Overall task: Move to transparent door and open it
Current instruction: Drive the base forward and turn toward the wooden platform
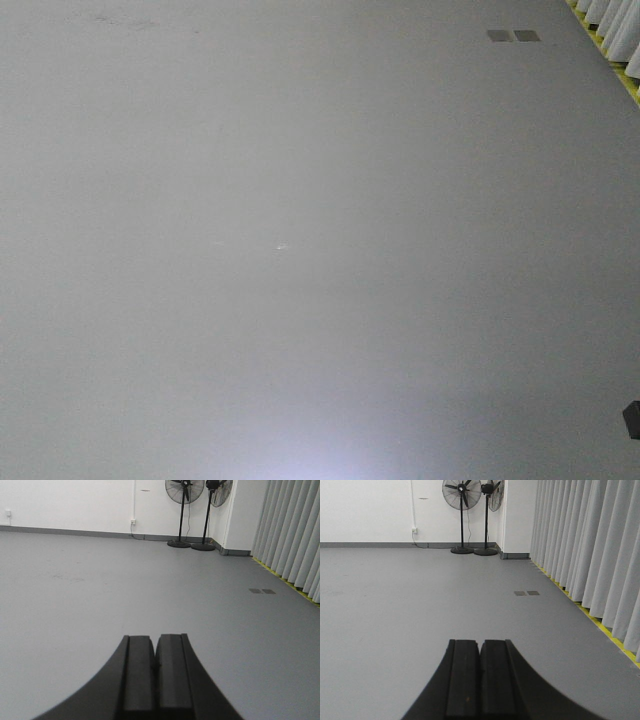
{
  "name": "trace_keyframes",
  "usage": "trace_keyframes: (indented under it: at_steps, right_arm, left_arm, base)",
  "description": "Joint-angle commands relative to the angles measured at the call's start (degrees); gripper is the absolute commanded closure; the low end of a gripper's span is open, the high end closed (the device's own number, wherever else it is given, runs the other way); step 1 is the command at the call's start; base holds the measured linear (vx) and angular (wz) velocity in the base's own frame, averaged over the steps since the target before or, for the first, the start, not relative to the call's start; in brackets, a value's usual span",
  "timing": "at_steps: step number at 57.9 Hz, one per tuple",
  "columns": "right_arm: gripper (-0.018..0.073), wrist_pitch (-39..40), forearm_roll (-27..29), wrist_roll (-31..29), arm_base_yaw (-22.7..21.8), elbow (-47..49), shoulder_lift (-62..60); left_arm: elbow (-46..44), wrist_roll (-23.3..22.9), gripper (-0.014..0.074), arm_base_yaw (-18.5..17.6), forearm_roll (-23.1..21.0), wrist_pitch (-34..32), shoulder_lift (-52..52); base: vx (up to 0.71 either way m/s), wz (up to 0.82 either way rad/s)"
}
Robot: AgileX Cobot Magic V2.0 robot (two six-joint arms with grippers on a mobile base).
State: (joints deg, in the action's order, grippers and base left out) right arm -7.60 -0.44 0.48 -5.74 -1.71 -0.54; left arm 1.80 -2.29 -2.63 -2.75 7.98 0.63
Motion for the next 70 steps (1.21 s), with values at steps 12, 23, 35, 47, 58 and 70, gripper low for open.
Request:
trace_keyframes:
  at_steps: [12,23,35,47,58,70]
  right_arm:
    - [0.0568,4.81,-0.49,-0.15,-0.21,-0.28,-0.93]
    - [0.0568,4.81,-0.49,-0.15,-0.21,-0.28,-0.93]
    - [0.0568,4.81,-0.49,-0.15,-0.21,-0.28,-0.93]
    - [0.0568,4.81,-0.49,-0.15,-0.21,-0.28,-0.93]
    - [0.0568,4.81,-0.49,-0.15,-0.21,-0.28,-0.93]
    - [0.0568,4.81,-0.49,-0.15,-0.21,-0.28,-0.93]
  left_arm:
    - [0.82,-0.05,0.0602,-0.27,-0.54,-4.32,0.79]
    - [0.82,-0.05,0.0602,-0.27,-0.54,-4.32,0.79]
    - [0.82,-0.05,0.0602,-0.27,-0.54,-4.32,0.79]
    - [0.82,-0.05,0.0602,-0.27,-0.54,-4.32,0.79]
    - [0.82,-0.05,0.0602,-0.27,-0.54,-4.32,0.79]
    - [0.82,-0.05,0.0602,-0.27,-0.54,-4.32,0.79]
  base:
    - [0.0,0.0]
    - [0.01,0.0]
    - [0.04,0.03]
    - [0.08,0.02]
    - [0.13,0.0]
    - [0.17,-0.03]
